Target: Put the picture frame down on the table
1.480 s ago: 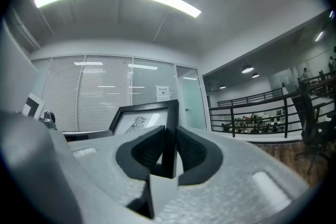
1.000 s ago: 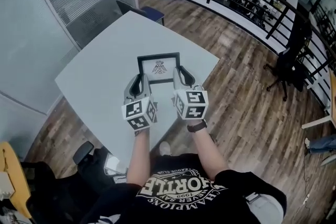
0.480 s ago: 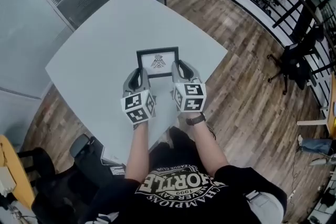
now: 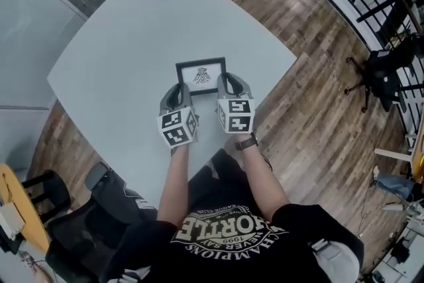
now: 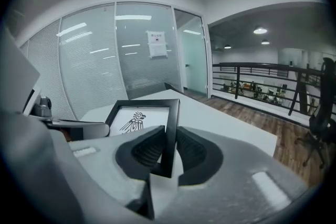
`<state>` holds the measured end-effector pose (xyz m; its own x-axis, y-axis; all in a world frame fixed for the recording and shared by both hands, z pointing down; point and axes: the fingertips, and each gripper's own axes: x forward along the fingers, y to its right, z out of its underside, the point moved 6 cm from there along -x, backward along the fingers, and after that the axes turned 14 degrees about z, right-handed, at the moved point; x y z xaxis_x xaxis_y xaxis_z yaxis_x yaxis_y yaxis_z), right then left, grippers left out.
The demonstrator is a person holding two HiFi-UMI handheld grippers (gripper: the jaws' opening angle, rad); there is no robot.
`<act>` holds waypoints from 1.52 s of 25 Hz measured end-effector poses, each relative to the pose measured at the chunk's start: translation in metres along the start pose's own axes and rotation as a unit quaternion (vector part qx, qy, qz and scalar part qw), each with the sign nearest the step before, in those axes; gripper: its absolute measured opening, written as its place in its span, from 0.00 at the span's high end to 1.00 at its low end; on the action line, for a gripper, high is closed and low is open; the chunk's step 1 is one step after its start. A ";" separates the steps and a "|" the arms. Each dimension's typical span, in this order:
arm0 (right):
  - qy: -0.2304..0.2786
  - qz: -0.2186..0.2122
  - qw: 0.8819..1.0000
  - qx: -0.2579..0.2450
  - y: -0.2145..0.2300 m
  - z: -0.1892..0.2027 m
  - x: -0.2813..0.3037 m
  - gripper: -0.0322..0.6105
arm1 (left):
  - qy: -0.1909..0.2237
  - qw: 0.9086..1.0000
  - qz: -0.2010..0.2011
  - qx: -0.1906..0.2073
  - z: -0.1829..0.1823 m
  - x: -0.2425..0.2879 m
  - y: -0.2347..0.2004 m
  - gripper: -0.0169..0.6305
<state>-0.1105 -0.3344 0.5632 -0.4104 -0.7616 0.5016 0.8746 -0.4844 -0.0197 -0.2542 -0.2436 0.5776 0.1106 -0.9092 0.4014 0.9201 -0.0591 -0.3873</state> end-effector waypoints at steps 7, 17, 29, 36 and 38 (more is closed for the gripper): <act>-0.073 -0.017 0.997 0.001 0.012 0.050 0.067 0.84 | -0.054 0.998 -0.020 -0.023 0.044 0.054 -0.025 0.87; -0.146 -0.023 0.989 0.003 0.012 0.106 0.121 0.84 | -0.122 0.991 -0.042 -0.046 0.094 0.101 -0.058 0.87; -0.192 -0.016 0.981 -0.014 0.023 0.133 0.146 0.84 | -0.168 0.983 -0.045 -0.062 0.122 0.131 -0.065 0.87; -0.197 -0.018 0.980 0.000 0.019 0.140 0.143 0.84 | -0.177 0.981 -0.038 -0.066 0.129 0.126 -0.067 0.87; -0.196 -0.022 0.980 0.000 0.021 0.141 0.144 0.84 | -0.176 0.982 -0.032 -0.061 0.129 0.129 -0.066 0.87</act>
<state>-0.1146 -0.3939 0.7571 -0.3169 -0.5162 0.7957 0.8584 -0.5129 0.0091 -0.2520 -0.3035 0.7620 0.1977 -0.7043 0.6818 0.8798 -0.1792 -0.4402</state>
